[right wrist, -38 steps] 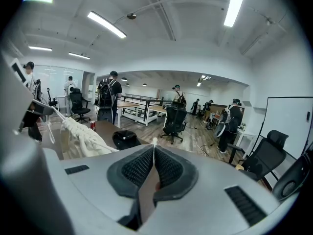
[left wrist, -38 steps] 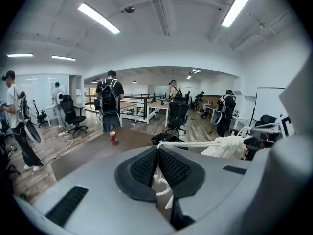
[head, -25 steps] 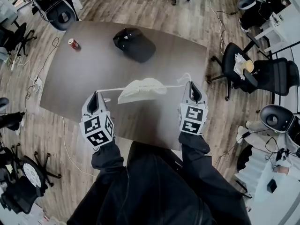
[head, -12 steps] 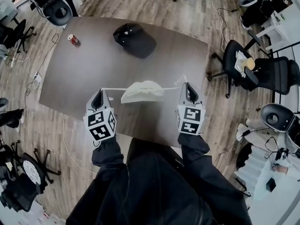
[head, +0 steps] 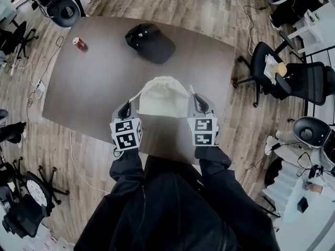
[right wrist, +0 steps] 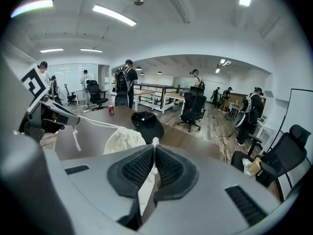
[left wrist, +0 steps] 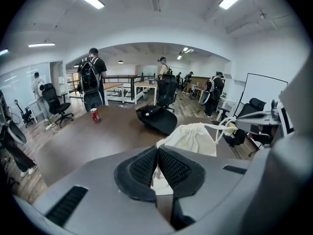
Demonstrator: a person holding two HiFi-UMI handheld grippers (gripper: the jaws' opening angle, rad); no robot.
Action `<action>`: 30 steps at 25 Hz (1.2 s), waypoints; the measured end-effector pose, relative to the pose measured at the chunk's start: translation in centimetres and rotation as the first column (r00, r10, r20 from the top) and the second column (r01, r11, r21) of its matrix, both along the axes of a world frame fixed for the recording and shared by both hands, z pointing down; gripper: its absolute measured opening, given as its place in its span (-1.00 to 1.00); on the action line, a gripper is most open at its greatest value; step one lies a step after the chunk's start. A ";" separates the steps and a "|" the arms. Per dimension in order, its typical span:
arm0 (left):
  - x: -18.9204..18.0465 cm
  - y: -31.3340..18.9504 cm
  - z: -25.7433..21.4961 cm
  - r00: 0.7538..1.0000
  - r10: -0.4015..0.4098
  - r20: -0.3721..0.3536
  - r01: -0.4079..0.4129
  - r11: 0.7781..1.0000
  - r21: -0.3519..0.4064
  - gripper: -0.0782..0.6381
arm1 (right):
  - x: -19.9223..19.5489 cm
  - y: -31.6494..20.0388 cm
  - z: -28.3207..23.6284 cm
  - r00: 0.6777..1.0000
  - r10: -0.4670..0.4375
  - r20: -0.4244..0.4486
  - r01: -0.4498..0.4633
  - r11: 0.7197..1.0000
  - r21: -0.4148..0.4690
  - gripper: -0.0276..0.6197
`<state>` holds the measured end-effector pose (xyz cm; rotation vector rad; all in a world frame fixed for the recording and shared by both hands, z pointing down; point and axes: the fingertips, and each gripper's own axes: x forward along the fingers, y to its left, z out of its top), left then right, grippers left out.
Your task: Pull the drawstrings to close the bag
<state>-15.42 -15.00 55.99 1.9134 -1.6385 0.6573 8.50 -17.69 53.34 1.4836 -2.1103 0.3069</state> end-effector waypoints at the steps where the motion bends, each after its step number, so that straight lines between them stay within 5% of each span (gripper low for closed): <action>1: 0.4 -0.2 0.8 1.000 0.012 0.004 -0.012 1.000 -0.015 -0.68 | -0.5 -0.1 0.7 1.000 -0.013 0.003 0.013 1.000 -0.010 -0.82; 11: 4.7 -0.4 9.8 0.982 0.186 -0.004 -0.183 0.962 -0.204 -0.68 | -4.0 0.3 9.6 0.990 -0.120 0.069 0.131 0.973 -0.188 -0.82; 22: 5.1 0.4 13.6 0.975 0.218 -0.052 -0.223 0.936 -0.273 -0.67 | -4.5 1.7 14.3 0.987 -0.120 0.109 0.146 0.949 -0.278 -0.79; 25: 5.6 0.5 13.5 0.970 0.231 -0.071 -0.241 0.934 -0.264 -0.32 | -4.7 1.9 14.5 0.985 -0.114 0.131 0.149 0.943 -0.298 -0.55; 30: 5.9 1.2 12.7 0.965 0.246 -0.092 -0.261 0.936 -0.237 -0.15 | -4.6 3.1 14.9 0.981 -0.104 0.161 0.153 0.931 -0.331 -0.19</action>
